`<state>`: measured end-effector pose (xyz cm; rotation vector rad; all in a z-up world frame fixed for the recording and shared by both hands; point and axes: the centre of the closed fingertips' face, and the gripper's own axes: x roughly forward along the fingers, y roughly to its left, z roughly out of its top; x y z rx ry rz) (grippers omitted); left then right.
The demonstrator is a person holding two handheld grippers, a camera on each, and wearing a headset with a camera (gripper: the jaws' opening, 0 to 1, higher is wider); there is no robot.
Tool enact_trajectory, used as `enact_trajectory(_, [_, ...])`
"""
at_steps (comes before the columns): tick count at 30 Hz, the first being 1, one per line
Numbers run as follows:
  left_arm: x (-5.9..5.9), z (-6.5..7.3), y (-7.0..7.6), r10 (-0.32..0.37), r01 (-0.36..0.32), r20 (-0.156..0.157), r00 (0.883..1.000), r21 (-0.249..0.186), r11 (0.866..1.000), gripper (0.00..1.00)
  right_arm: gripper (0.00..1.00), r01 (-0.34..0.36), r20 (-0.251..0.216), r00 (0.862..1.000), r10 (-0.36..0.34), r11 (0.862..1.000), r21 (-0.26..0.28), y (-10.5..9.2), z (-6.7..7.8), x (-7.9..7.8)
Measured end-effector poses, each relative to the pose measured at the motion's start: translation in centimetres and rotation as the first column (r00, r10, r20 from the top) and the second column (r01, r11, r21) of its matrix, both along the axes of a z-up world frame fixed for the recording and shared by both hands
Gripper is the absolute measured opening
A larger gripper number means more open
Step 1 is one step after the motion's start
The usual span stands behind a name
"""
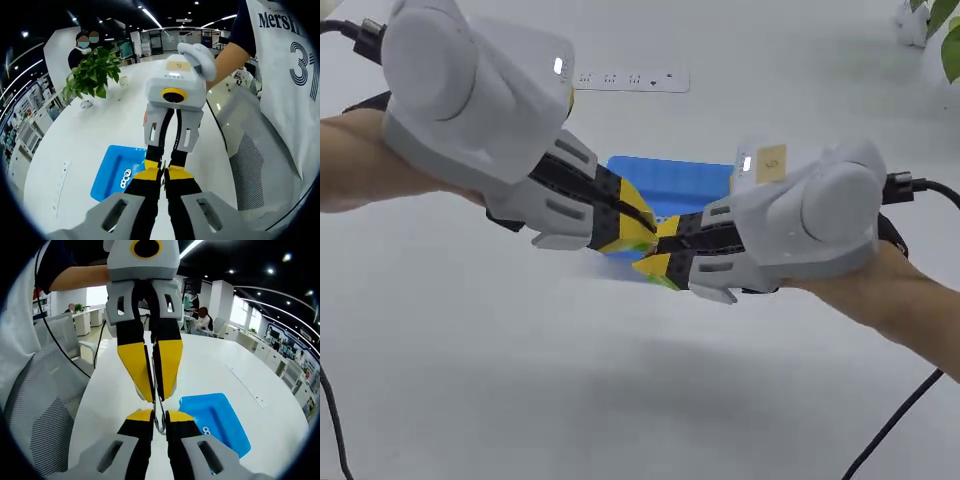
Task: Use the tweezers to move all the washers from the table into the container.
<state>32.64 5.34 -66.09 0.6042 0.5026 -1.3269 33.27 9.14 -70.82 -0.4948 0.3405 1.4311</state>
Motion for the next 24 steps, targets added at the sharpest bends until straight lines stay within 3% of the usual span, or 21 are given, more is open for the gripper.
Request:
enact_trajectory(8, [1.8,1.3,0.2,-0.008,0.008,0.042,0.999,-0.003,1.0,0.07,0.1,0.018,0.038,0.999,-0.019,1.0,0.01,0.4,1.4,1.9])
enact_trajectory(16, [3.4,1.3,0.6,-0.016,0.016,0.054,0.998,0.006,1.0,0.07,0.1,0.014,0.062,0.998,-0.014,1.0,0.005,0.7,1.5,3.5])
enact_trajectory(24, [5.8,0.8,0.3,-0.036,0.034,0.066,0.997,0.032,0.999,0.07,0.1,0.029,0.07,0.997,-0.03,1.0,0.006,0.4,0.9,6.3])
